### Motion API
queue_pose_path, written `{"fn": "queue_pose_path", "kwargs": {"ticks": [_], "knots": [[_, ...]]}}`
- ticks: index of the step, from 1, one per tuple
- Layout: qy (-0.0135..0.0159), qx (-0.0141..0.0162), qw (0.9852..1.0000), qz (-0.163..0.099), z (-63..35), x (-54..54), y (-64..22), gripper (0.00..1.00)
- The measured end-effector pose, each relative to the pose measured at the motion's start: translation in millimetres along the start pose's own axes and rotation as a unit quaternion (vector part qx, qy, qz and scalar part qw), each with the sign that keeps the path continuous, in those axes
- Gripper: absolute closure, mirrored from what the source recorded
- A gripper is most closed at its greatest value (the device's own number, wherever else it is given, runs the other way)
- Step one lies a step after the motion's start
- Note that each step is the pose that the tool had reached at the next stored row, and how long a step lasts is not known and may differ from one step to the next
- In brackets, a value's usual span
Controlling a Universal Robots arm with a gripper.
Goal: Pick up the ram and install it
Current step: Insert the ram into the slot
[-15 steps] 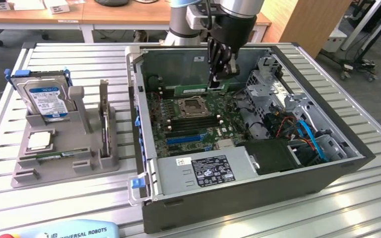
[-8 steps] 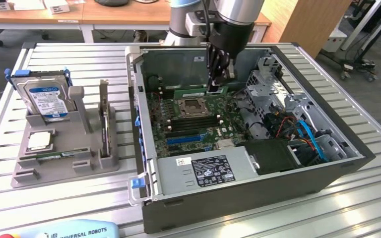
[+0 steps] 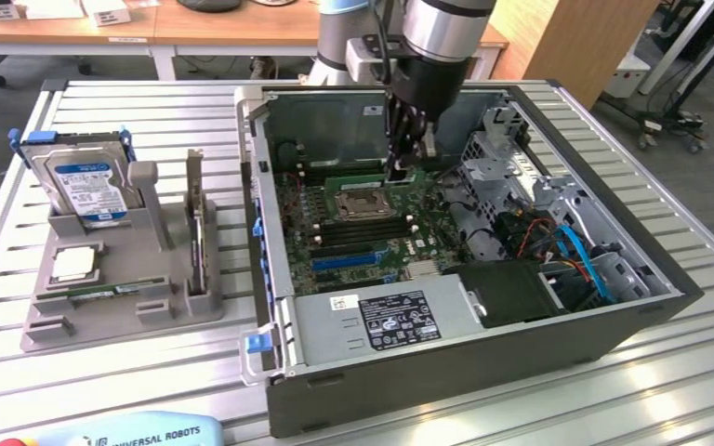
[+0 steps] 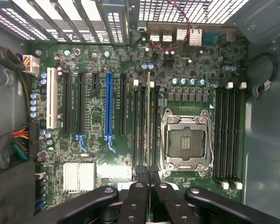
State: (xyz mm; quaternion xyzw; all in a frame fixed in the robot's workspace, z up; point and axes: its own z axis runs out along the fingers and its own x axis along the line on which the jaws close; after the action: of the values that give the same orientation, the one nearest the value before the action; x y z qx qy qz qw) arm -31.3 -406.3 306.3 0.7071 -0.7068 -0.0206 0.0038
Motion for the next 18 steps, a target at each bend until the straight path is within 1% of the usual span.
{"fn": "queue_pose_path", "kwargs": {"ticks": [5,9,14,18], "knots": [[0.0000,0.0000,1.0000,0.000,8.4,0.2,-0.3,0.89],[0.0000,0.0000,1.0000,0.000,13.3,0.3,-0.5,0.89],[0.0001,0.0000,1.0000,0.000,13.8,0.5,-0.4,0.89],[0.0000,0.0000,1.0000,0.000,13.8,3.2,-0.4,0.89]]}}
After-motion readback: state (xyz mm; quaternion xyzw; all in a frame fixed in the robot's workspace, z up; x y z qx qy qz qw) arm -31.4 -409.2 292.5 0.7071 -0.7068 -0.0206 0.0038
